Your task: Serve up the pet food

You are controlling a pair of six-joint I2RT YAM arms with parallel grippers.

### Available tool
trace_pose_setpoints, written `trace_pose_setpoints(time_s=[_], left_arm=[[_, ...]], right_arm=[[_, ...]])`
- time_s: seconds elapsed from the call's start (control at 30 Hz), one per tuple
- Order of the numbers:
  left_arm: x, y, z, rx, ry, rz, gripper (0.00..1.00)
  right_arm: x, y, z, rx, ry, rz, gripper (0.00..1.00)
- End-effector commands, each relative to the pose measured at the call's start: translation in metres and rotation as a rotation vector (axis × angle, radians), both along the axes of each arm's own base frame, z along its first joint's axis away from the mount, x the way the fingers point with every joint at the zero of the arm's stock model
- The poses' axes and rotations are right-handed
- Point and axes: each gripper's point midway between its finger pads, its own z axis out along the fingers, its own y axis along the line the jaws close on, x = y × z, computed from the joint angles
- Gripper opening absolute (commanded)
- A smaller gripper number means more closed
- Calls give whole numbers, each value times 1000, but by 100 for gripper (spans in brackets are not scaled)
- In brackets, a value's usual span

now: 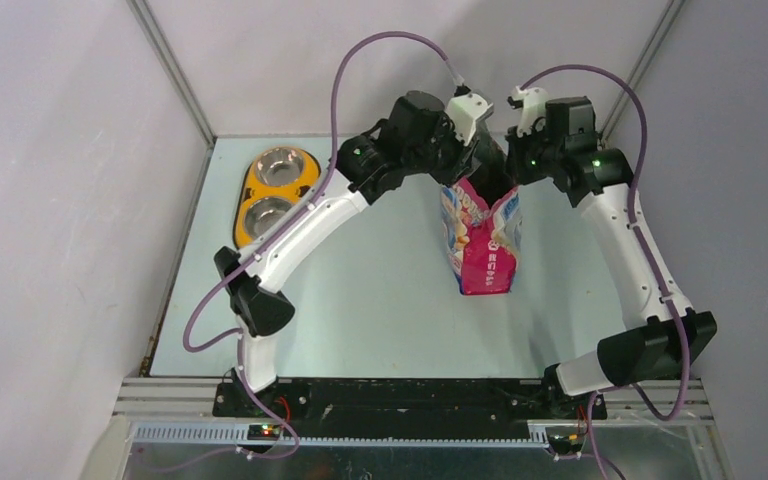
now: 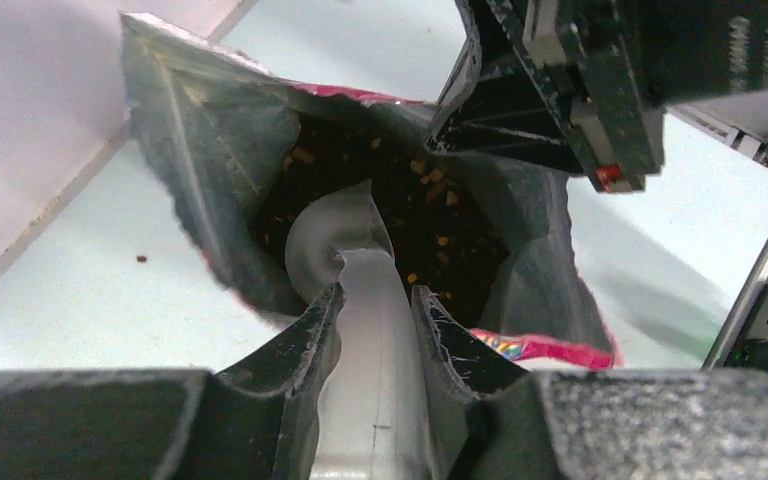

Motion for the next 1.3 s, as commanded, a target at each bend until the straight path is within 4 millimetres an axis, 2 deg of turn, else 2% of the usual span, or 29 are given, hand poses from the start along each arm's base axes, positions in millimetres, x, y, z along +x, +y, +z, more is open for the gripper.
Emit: trace_pose_setpoints(time_s=[0.0, 0.13, 0.27, 0.3, 0.33, 0.37, 0.43, 0.47, 0.5, 0.53, 0.57, 0.63, 0.77, 0.87, 0.97, 1.1, 1.23, 1.27], left_arm=[[1, 14, 3, 16, -5, 118, 0], [17, 13, 2, 25, -33, 168, 0], [34, 3, -15, 58, -23, 175, 0], [36, 0, -19, 64, -21, 168, 0], [40, -3, -28, 80, -14, 163, 0], [43, -8, -40, 99, 1, 154, 0], [45, -11, -51, 117, 20, 144, 0], [44, -10, -56, 130, 28, 140, 0], [44, -12, -62, 140, 40, 134, 0], [42, -11, -68, 155, 56, 132, 0], [41, -11, -73, 164, 67, 128, 0], [38, -10, -86, 189, 98, 125, 0], [30, -6, -113, 247, 158, 120, 0], [18, -6, -131, 299, 193, 96, 0], [2, -5, -148, 341, 251, 60, 0], [-19, -14, -155, 309, 349, 4, 0], [-43, -26, -144, 216, 461, -59, 0], [-52, -30, -135, 180, 489, -95, 0]], right_arm=[[-28, 36, 89, 82, -273, 151, 0], [-30, 42, 88, 103, -266, 166, 0], [-25, 34, 79, 120, -233, 138, 0], [-24, 30, 77, 124, -221, 133, 4], [-25, 28, 76, 126, -214, 134, 14], [-26, 24, 73, 131, -195, 133, 20], [-32, 17, 73, 136, -171, 137, 38], [-36, 17, 79, 144, -176, 157, 41], [-40, 9, 76, 143, -146, 144, 47], [-47, 8, 84, 152, -154, 164, 49], [-52, 0, 82, 154, -132, 149, 53], [-66, -9, 93, 157, -152, 150, 58], [-83, -27, 99, 133, -210, 110, 60], [-87, -39, 97, 127, -235, 66, 61], [-91, -43, 95, 144, -230, 47, 61], [-92, -43, 97, 174, -229, 40, 61], [-92, -45, 97, 177, -228, 32, 61], [-92, -45, 96, 177, -224, 32, 61]])
